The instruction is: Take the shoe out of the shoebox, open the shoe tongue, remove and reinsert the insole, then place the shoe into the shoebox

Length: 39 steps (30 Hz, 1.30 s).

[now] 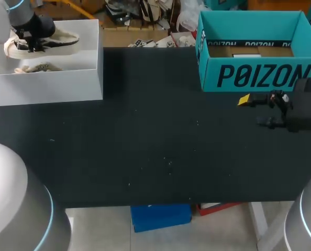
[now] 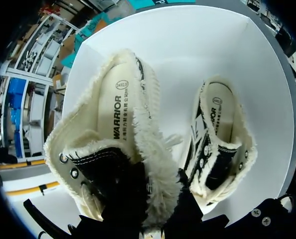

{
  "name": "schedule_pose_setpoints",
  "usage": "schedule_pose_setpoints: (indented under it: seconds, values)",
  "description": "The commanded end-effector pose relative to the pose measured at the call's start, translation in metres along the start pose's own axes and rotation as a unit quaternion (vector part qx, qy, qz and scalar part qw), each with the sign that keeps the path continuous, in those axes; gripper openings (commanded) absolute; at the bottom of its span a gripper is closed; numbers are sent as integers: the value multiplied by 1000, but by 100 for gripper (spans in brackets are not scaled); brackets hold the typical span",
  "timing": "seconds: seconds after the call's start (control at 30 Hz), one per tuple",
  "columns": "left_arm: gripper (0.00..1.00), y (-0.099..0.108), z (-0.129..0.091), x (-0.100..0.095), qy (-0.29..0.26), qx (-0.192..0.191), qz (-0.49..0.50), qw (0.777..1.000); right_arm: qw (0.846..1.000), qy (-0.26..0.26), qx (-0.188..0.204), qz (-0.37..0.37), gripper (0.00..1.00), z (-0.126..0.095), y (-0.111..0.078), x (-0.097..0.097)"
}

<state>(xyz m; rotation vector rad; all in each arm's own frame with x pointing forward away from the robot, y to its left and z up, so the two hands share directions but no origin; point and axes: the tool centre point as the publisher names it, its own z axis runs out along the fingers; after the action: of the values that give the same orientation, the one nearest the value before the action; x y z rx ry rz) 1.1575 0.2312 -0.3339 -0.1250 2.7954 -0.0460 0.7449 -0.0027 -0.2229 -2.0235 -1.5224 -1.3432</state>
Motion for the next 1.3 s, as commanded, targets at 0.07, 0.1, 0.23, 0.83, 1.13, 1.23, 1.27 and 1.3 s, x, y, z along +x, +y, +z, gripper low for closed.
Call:
schedule_pose_setpoints:
  seconds: [0.07, 0.1, 0.23, 0.83, 1.13, 1.23, 1.27, 1.3]
  values:
    - [0, -3, 20, -9, 6, -7, 11, 1000, 1000, 0, 0, 0, 100, 0, 0, 0]
    - [0, -4, 22, -8, 12, -5, 7, 1000, 1000, 0, 0, 0, 100, 0, 0, 0]
    - [0, -7, 32, -3, 16, -7, 8, 1000, 1000, 0, 0, 0, 100, 0, 0, 0]
    - [60, -11, 19, 2, 22, -27, -8, 999, 1000, 0, 0, 0, 100, 0, 0, 0]
    - [36, -15, -45, -3, 36, -48, -23, 998, 1000, 0, 0, 0, 100, 0, 0, 0]
    - [28, -17, -69, 2, 41, -47, -28, 998, 1000, 0, 0, 0, 100, 0, 0, 0]
    - [27, -19, -77, 4, 43, -40, -27, 998, 1000, 0, 0, 0, 100, 0, 0, 0]
    - [27, -21, -86, 6, 45, -28, -32, 998, 1000, 0, 0, 0, 100, 0, 0, 0]
